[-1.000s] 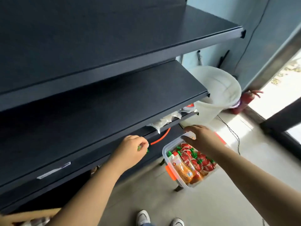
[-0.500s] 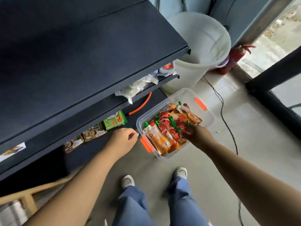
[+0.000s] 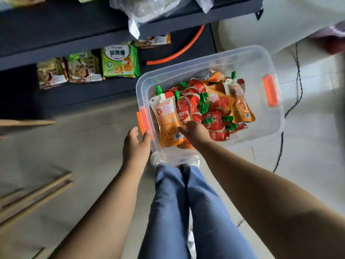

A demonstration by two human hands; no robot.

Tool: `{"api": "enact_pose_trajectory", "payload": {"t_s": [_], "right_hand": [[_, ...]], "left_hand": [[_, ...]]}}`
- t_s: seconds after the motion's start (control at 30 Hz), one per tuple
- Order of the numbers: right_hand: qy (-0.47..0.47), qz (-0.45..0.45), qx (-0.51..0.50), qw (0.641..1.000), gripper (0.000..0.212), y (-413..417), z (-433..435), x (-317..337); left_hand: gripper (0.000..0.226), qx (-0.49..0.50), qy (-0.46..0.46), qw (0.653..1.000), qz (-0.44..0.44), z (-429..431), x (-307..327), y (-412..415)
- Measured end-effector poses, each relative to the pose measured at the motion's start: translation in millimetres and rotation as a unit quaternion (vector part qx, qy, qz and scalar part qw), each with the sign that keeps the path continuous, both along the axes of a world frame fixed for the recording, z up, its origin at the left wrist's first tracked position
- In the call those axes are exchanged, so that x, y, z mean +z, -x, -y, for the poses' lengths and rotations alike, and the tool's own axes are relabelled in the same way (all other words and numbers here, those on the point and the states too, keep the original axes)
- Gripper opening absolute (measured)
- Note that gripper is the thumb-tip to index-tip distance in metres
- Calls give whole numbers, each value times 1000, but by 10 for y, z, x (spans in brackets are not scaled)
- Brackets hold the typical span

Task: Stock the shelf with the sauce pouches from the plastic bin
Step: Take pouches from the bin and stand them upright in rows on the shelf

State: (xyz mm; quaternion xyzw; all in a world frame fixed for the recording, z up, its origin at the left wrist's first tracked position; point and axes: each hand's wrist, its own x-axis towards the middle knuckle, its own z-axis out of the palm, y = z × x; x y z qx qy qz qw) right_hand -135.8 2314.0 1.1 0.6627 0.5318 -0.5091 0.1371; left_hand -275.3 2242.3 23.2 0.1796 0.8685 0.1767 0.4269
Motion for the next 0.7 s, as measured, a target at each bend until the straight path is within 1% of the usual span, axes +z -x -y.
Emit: {"api": "enact_pose_trajectory", "payload": {"t_s": [0.03, 0.07, 0.13, 0.2, 0.27, 0.3, 0.37, 0.43, 0.5, 0.57, 0.63, 0.7], "right_hand": [[18, -9, -15, 1000, 29, 30, 42, -111], [24, -20, -34, 999, 29, 58, 75, -201], [23, -24, -48, 998, 38, 106, 125, -364], [31, -26, -83, 996, 46, 167, 117, -394], [57, -59, -139, 987, 41, 219, 81, -385], [61, -76, -138, 986, 35, 247, 71, -375], [53, -100, -115, 987, 20, 286, 93, -321], [52, -121, -130, 983, 16, 295, 149, -256], [65, -144, -180, 971, 21, 260, 183, -146], [50, -182, -233, 954, 25, 195, 197, 33], [23, -224, -259, 939, 26, 113, 219, 249], [18, -270, -280, 921, 32, 54, 243, 481]], "left_hand": [[51, 24, 3, 1000, 16, 21, -80, -54], [51, 49, 3, 998, 34, 33, -142, -94], [45, 92, -7, 993, 71, 54, -243, -168], [40, 113, -27, 989, 91, 76, -274, -224], [43, 137, -39, 984, 107, 92, -277, -253], [44, 148, -43, 982, 114, 104, -275, -251], [41, 164, -50, 977, 130, 126, -248, -237], [37, 180, -57, 971, 145, 130, -198, -227], [37, 182, -73, 974, 113, 124, -103, -223], [41, 207, -119, 967, 88, 99, 17, -203], [37, 219, -164, 955, 110, 42, 150, -176], [33, 189, -175, 950, 176, -25, 244, -179]]}}
